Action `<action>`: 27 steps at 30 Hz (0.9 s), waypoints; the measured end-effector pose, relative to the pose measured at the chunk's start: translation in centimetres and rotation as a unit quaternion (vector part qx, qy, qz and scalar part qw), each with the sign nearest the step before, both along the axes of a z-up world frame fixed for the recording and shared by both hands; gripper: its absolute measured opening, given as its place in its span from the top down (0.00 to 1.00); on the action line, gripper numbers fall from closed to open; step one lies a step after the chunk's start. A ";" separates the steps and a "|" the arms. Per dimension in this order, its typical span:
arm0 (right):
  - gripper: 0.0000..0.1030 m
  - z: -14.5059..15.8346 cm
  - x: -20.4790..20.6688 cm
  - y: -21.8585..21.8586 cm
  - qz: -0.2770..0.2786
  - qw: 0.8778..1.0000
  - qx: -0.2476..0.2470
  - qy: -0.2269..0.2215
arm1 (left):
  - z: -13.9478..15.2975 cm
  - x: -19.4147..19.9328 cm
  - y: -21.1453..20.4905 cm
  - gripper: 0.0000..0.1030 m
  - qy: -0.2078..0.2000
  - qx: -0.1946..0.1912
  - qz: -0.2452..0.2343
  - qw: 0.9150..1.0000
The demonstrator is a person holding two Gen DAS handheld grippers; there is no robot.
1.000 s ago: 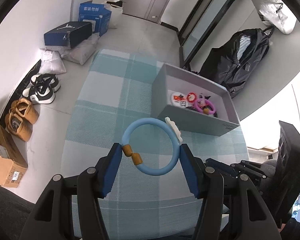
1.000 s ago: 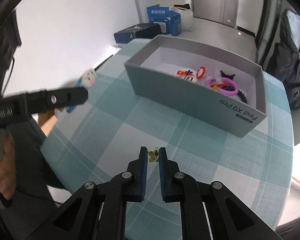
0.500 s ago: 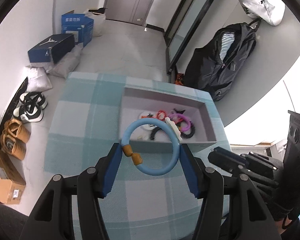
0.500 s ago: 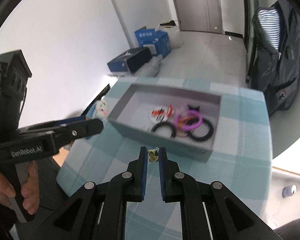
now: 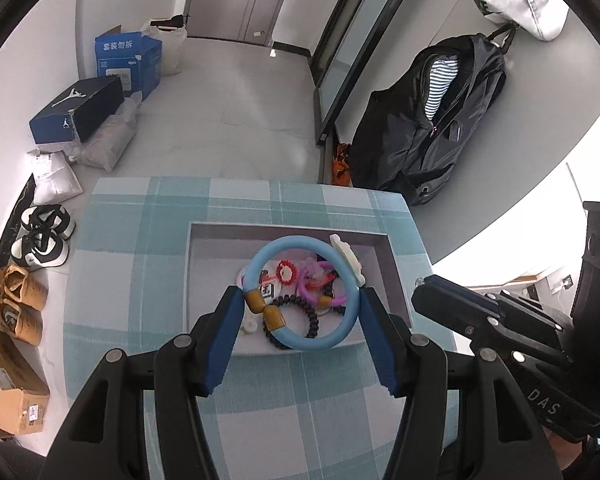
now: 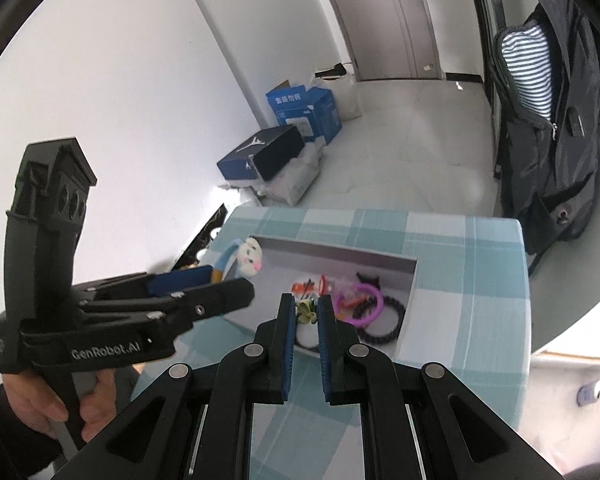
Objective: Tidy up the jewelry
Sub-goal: 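Carry both items into the gray box and open both tools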
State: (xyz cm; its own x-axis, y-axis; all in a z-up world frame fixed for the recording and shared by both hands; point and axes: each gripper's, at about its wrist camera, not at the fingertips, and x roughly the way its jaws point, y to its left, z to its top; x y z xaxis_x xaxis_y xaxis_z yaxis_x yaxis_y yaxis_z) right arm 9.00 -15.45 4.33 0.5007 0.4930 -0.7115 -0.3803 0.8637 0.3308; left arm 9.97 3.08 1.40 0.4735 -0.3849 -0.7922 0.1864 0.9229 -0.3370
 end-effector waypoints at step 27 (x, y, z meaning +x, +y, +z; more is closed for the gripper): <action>0.90 -3.2 4.8 0.4 0.008 0.999 0.014 0.032 | -3.4 4.8 -1.0 0.48 0.049 -0.013 -0.022 0.998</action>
